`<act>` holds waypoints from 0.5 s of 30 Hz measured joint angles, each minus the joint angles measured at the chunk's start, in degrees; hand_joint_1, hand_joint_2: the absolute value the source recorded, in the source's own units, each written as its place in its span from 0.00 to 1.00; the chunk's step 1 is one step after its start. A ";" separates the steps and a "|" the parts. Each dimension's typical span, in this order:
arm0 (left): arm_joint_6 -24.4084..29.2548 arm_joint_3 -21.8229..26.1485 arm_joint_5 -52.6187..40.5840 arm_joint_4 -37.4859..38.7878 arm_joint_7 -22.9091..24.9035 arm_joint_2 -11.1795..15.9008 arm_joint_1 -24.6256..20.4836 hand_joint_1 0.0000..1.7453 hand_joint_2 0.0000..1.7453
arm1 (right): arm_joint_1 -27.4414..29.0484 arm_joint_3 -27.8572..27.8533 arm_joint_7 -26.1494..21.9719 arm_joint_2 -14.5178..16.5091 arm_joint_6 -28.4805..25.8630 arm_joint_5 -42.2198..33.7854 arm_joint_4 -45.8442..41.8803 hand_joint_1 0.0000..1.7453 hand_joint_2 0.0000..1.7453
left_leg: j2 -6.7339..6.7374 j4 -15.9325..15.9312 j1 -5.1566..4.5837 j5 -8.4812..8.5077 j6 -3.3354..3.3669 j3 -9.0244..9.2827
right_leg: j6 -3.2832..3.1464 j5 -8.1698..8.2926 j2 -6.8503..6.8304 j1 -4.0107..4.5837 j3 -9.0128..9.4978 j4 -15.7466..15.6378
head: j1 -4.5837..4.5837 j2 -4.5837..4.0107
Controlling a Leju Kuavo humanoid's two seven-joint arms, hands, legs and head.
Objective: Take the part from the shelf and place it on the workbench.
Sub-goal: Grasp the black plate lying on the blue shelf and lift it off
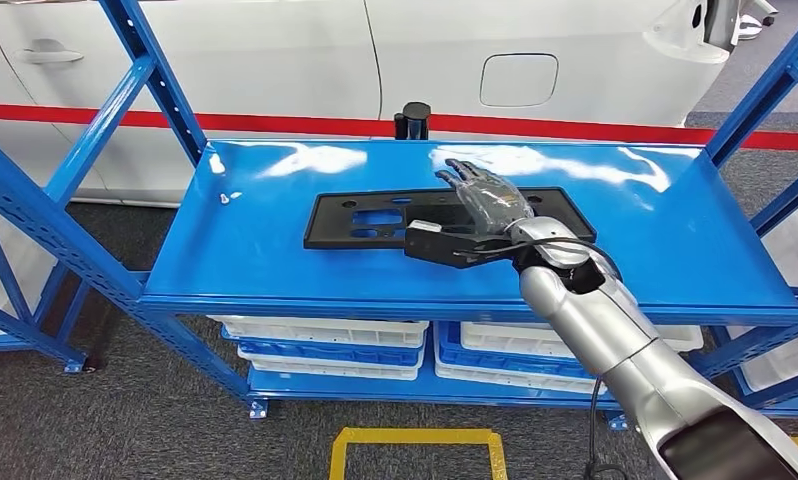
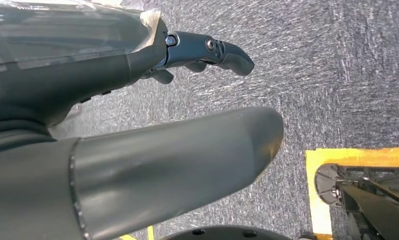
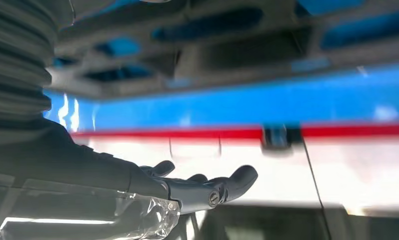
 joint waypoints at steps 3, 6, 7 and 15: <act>0.75 0.00 0.22 0.09 -1.32 0.02 0.46 0.00 0.00 | 6.91 -2.87 1.52 -8.11 -4.96 2.85 -14.58 0.00 1.00 | -0.64 0.07 0.05 -0.04 0.02 -0.12 | 0.19 -0.17 -0.58 -0.06 0.15 -0.07 | 0.08 0.01; 1.18 0.00 0.26 0.30 -1.93 0.04 0.91 0.00 0.00 | 16.00 -8.75 -0.44 -15.48 -5.25 4.21 -26.20 0.00 1.00 | -0.78 0.09 -0.13 -0.13 0.07 -0.36 | 0.35 -0.19 -0.63 -0.05 0.40 -0.09 | 0.17 0.01; 1.20 -0.01 0.19 0.37 -1.96 0.07 0.92 0.00 0.00 | 18.37 -10.25 -1.34 -16.80 -4.36 4.65 -28.43 0.00 1.00 | -0.63 0.08 -0.17 -0.14 0.07 -0.41 | 0.33 -0.13 -0.46 -0.05 0.43 -0.09 | 0.16 0.01; 1.04 -0.01 0.39 0.43 -0.80 0.01 0.39 0.00 0.00 | 22.68 -10.69 -3.83 -17.66 -0.06 8.11 -31.68 0.00 1.00 | 0.08 0.04 -0.02 -0.07 0.05 -0.30 | 0.12 0.11 0.19 0.11 -0.07 -0.08 | 0.16 0.01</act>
